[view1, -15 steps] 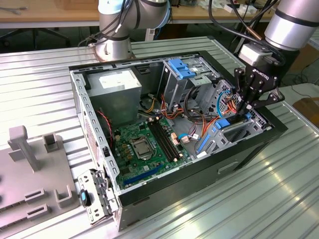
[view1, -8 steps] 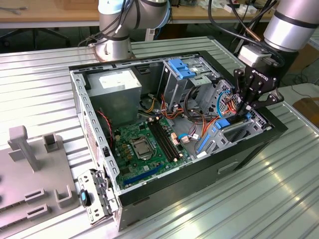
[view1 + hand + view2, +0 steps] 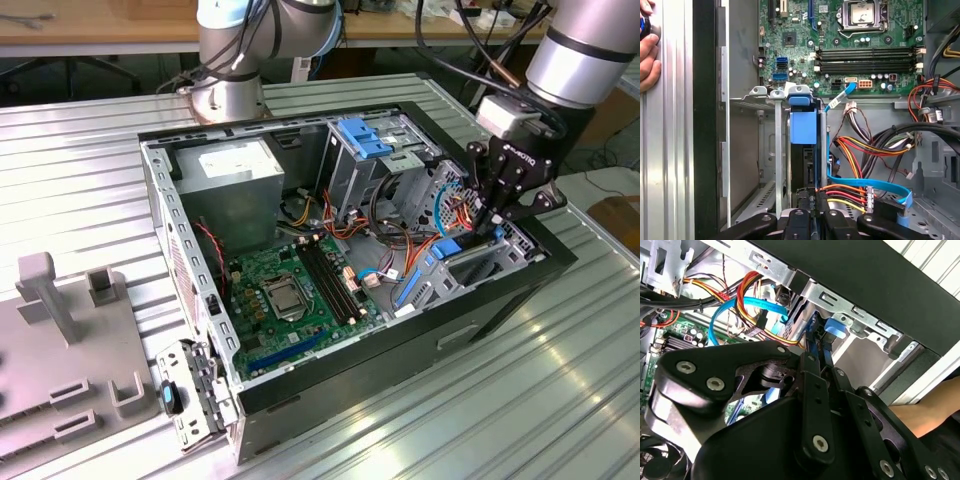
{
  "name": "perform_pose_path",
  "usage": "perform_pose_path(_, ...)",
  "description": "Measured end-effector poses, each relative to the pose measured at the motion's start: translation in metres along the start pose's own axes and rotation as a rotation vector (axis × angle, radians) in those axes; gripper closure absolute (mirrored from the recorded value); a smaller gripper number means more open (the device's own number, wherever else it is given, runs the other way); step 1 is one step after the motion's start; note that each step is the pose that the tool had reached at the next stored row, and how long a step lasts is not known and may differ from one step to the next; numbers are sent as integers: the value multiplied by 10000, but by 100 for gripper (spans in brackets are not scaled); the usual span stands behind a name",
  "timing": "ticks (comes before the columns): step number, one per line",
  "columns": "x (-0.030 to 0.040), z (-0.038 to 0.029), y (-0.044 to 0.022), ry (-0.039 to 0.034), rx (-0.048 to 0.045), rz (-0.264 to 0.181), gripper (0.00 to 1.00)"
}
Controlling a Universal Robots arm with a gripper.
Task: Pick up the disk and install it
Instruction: 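Insert the first disk wire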
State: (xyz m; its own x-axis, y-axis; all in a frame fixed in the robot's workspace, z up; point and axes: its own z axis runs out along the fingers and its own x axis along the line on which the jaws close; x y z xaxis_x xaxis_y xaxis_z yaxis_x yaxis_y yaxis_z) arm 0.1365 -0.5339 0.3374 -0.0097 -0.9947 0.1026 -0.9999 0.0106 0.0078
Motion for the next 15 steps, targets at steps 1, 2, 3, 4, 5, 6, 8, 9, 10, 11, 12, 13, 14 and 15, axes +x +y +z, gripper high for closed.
perform_pose_path(1, -2, 16, 0, 2, -5, 0, 83)
perform_pose_path(2, -3, 22, 0, -4, -5, 0, 83)
perform_pose_path(3, -4, 28, 0, -17, -6, 0, 83)
perform_pose_path(4, -4, 28, -1, -17, -6, 0, 83)
perform_pose_path(5, -4, 28, 0, -16, -6, 0, 83)
perform_pose_path(6, -4, 29, 0, -18, -5, -1, 83)
perform_pose_path(8, -4, 32, 0, -35, -6, -1, 76)
perform_pose_path(9, -2, 11, 0, -17, -5, -1, 76)
perform_pose_path(10, -1, 0, 0, -21, -5, -1, 76)
perform_pose_path(11, 2, -26, 1, -21, -5, 0, 76)
perform_pose_path(12, 4, -52, 1, -20, -5, 0, 76)
perform_pose_path(13, 9, -99, 1, -17, -6, -1, 76)
perform_pose_path(14, 12, -125, 1, -18, -5, -1, 76)
perform_pose_path(15, 14, -147, 1, -20, -5, -1, 76)
